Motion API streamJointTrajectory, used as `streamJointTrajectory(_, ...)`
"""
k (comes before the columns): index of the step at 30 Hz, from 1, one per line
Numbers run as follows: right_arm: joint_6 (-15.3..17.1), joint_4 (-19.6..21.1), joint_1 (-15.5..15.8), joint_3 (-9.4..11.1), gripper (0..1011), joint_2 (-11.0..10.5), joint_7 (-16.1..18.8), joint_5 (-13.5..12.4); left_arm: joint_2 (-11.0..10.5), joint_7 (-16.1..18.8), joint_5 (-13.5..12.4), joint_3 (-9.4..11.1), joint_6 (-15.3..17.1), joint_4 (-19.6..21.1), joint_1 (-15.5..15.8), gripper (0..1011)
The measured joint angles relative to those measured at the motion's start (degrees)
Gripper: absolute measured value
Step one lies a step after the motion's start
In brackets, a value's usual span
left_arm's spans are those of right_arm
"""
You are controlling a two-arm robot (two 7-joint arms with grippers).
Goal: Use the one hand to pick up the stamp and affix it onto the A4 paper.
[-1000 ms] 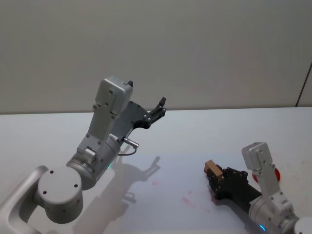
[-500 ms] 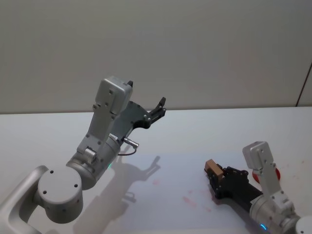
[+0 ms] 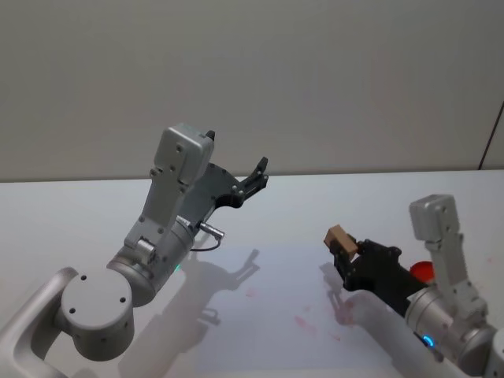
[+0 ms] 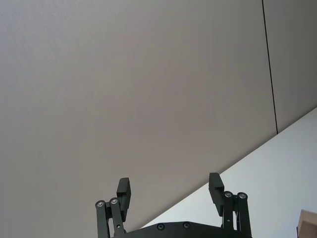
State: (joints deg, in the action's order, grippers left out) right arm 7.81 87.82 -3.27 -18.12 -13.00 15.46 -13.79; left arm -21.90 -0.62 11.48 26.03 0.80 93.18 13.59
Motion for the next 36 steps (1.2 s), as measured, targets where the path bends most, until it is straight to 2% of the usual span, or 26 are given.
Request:
streamJointTrajectory(6, 0.6, 3.1, 0.7, 1.0, 220, -1.2, 0.2, -2.7, 0.0, 0.0, 0.0, 0.0, 0.0, 0.0, 0.0, 1001)
streamJointTrajectory(12, 0.7, 5.5, 1.6, 2.7, 220, -3.4, 0.8, -4.9, 0.0, 0.0, 0.0, 0.0, 0.0, 0.0, 0.0, 1001)
streamJointTrajectory(19, -0.2, 7.0, 3.0, 5.4, 221, -7.1, 1.7, -6.7, 0.0, 0.0, 0.0, 0.0, 0.0, 0.0, 0.0, 1001)
streamJointTrajectory(29, -2.1, 6.4, 4.9, 8.3, 220, -11.4, 2.1, -7.2, 0.0, 0.0, 0.0, 0.0, 0.0, 0.0, 0.0, 1001)
streamJointTrajectory(36, -2.7, 4.8, 5.5, 9.3, 221, -12.8, 1.6, -6.0, 0.0, 0.0, 0.0, 0.0, 0.0, 0.0, 0.0, 1001)
